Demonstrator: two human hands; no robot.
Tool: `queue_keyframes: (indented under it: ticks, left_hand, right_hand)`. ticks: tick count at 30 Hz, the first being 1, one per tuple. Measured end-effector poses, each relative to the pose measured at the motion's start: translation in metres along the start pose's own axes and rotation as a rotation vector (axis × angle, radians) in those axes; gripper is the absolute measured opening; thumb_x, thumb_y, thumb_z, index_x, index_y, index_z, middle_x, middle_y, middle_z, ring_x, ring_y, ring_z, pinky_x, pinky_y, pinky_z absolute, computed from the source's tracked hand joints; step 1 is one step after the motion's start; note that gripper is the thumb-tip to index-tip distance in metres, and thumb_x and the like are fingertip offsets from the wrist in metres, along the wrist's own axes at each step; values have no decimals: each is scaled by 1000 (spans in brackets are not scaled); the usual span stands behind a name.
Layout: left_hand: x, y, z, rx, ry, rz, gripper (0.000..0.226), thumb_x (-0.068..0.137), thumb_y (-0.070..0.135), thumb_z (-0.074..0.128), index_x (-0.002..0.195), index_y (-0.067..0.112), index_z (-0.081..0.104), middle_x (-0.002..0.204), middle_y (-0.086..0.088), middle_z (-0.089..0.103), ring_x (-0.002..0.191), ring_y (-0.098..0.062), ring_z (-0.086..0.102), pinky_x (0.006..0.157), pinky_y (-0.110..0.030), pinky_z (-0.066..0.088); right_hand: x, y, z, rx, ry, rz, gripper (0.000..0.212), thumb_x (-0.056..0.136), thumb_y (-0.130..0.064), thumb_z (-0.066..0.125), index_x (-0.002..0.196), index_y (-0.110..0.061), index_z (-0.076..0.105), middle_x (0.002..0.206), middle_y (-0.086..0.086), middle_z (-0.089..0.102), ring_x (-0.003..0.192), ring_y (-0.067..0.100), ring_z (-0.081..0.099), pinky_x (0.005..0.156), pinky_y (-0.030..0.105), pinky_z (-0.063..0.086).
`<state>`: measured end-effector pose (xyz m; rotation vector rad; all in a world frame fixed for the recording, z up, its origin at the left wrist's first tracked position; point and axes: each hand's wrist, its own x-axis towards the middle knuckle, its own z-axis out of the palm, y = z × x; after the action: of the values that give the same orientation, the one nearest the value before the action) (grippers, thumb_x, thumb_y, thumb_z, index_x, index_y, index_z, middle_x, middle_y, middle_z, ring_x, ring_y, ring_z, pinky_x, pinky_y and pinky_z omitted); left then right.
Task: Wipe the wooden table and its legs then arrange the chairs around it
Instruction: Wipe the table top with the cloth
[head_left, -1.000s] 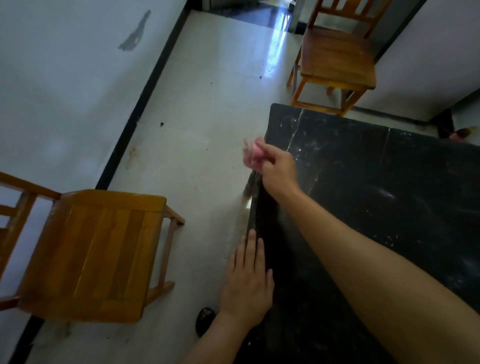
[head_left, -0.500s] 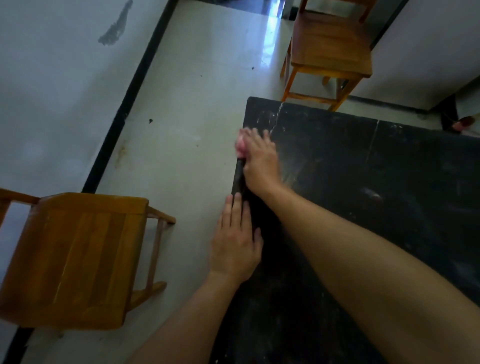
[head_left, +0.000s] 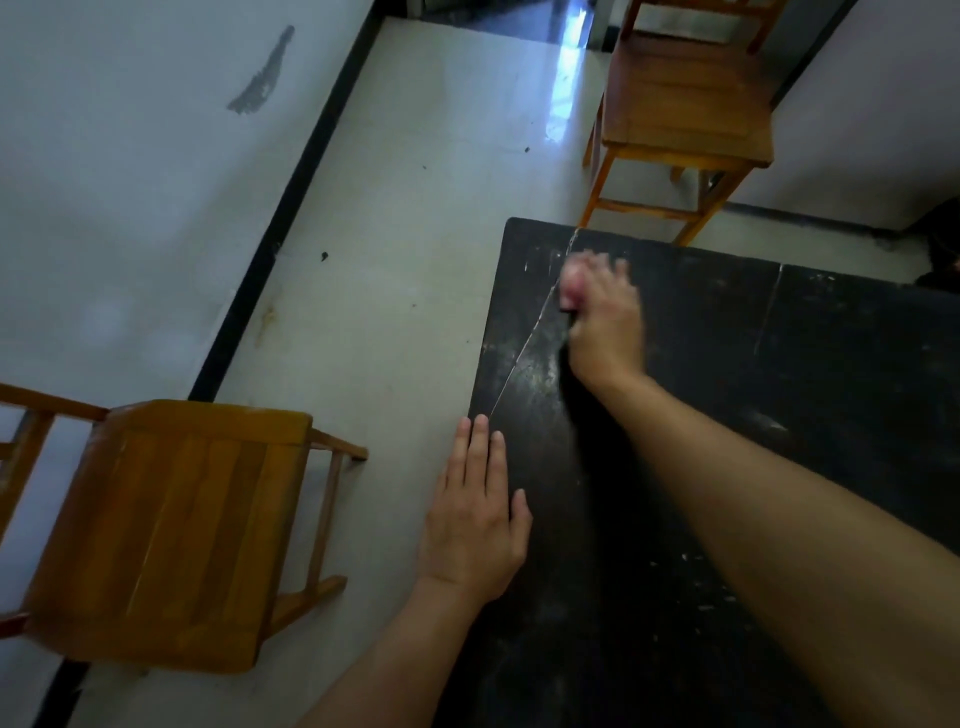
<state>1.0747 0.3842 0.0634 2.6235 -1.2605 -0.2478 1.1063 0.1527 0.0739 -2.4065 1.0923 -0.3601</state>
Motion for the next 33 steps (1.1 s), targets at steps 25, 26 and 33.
queue_keyframes:
  ticks: [25, 26, 33]
  left_hand:
    - [0, -5, -1, 2, -22, -17, 59, 92, 36, 38, 140, 2, 43, 151, -18, 33, 142, -29, 27, 112, -39, 24]
    - [0, -5, 0, -2, -16, -15, 59, 92, 36, 38, 140, 2, 43, 151, -18, 34, 142, -29, 27, 112, -39, 24]
    - [1, -6, 2, 19, 0, -20, 60, 91, 37, 35, 140, 3, 40, 151, -18, 33, 142, -28, 23, 109, -39, 28]
  right_hand:
    - [61, -38, 5, 145, -151, -181, 37, 98, -12, 51, 132, -23, 60, 140, 1, 54, 134, 25, 44, 115, 42, 31]
    - [63, -7, -6, 42, -113, -142, 44, 97, -8, 49, 137, -25, 54, 147, 0, 48, 140, 26, 35, 118, 45, 24]
    - [66, 161, -130, -155, -35, 440, 29, 95, -6, 50, 123, -12, 57, 125, 18, 56, 116, 35, 51, 95, 43, 40]
